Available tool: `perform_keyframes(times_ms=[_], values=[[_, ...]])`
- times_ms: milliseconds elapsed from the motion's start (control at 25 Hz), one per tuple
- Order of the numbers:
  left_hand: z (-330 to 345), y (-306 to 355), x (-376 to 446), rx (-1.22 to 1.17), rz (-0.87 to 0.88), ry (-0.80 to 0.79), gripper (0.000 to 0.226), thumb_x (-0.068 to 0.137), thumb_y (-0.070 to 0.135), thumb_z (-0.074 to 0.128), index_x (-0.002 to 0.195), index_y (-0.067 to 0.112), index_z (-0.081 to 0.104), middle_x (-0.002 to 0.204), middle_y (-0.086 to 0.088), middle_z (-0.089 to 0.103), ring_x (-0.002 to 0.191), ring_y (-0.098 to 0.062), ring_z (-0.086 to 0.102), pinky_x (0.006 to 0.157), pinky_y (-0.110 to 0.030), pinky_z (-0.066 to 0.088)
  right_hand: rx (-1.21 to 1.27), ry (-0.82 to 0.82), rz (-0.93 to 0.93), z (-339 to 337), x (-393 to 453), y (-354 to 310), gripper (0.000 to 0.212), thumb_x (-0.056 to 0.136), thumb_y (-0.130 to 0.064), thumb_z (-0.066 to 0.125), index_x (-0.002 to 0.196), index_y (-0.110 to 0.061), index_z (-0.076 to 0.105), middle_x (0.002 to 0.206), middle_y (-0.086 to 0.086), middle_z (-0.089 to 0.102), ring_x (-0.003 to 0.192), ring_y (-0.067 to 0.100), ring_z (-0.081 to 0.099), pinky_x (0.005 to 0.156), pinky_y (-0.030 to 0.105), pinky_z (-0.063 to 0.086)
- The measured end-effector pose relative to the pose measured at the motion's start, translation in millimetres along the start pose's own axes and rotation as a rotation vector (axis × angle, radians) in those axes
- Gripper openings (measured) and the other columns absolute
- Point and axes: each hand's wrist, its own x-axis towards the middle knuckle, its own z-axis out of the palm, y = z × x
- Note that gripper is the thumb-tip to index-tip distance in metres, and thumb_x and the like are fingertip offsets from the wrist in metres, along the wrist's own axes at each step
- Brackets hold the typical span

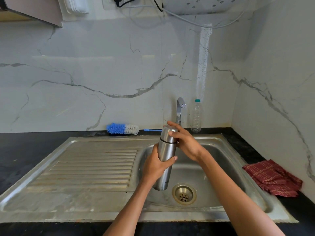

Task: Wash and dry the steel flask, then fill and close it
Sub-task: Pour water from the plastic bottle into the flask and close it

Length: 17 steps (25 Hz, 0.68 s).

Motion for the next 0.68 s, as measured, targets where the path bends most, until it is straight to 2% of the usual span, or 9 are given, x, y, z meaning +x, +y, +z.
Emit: perform_keyframes(times_ms=[80,160,240,320,400,480,560,680], values=[[1,-1,-1,-0.011,-0.001,-0.014,0.068,0.073,0.057,0.084,0.128,0.035,0.049,0.104,0.016,0.066,0.089,0.000,0.066,0.068,-0.018,0.049,-0.025,0.034,-0.043,-4,-3,-2,0.058,0.085,-0.029,0.078,0.139,-0.027,0.057,0.133,0.003,0.062,0.120,0.021,0.061,0.095,0.028,0.052],[3,0,-1,-0.028,-0.002,-0.035,0.068,0.072,0.056,0.084,0.128,0.034,0.051,0.103,0.015,0.067,0.088,-0.001,0.067,0.071,-0.022,0.053,-0.136,0.182,-0.056,5,-3,-4,0.052,0.085,-0.028,0.082,0.131,-0.024,0.059,0.124,0.003,0.063,0.110,0.018,0.064,0.082,0.022,0.056],[4,-1,1,-0.081,-0.003,-0.080,0.067,0.071,0.054,0.084,0.127,0.035,0.052,0.105,0.013,0.069,0.089,-0.001,0.068,0.077,-0.027,0.057,-0.211,0.277,-0.073,13,-2,0,0.053,0.080,-0.034,0.085,0.126,-0.025,0.059,0.120,0.001,0.063,0.105,0.017,0.065,0.081,0.023,0.058],[2,-3,2,-0.200,0.009,-0.168,0.062,0.073,0.048,0.086,0.126,0.037,0.054,0.108,0.012,0.070,0.095,-0.001,0.069,0.083,-0.029,0.057,-0.168,0.194,-0.086,8,-3,-2,0.055,0.080,-0.038,0.084,0.129,-0.028,0.061,0.124,0.003,0.064,0.110,0.017,0.065,0.087,0.025,0.057],[-3,-2,2,-0.328,0.022,-0.270,0.063,0.073,0.045,0.085,0.128,0.034,0.056,0.111,0.007,0.072,0.102,-0.007,0.070,0.087,-0.030,0.056,-0.013,0.001,-0.059,-3,-3,-11,0.057,0.083,-0.032,0.076,0.137,-0.026,0.059,0.130,0.006,0.067,0.116,0.017,0.065,0.093,0.028,0.056],[-6,1,0,-0.407,0.015,-0.364,0.067,0.070,0.046,0.084,0.129,0.031,0.057,0.113,0.003,0.073,0.106,-0.014,0.070,0.090,-0.031,0.057,0.038,-0.141,-0.058,-10,-2,-15,0.059,0.084,-0.027,0.073,0.141,-0.022,0.057,0.131,0.008,0.068,0.121,0.020,0.064,0.101,0.035,0.054],[-7,4,-1,-0.426,0.006,-0.405,0.067,0.068,0.048,0.082,0.128,0.030,0.058,0.112,0.002,0.074,0.105,-0.015,0.070,0.089,-0.029,0.057,0.076,-0.124,-0.076,-8,-1,-12,0.053,0.081,-0.028,0.077,0.132,-0.019,0.063,0.116,0.015,0.072,0.111,0.028,0.067,0.099,0.044,0.053],[-6,5,-1,-0.383,0.005,-0.348,0.061,0.071,0.045,0.084,0.125,0.032,0.058,0.110,0.002,0.074,0.101,-0.012,0.071,0.084,-0.026,0.057,0.115,0.093,-0.088,3,0,-9,0.031,0.084,-0.019,0.081,0.112,-0.019,0.068,0.102,0.017,0.074,0.097,0.029,0.068,0.096,0.048,0.055]])
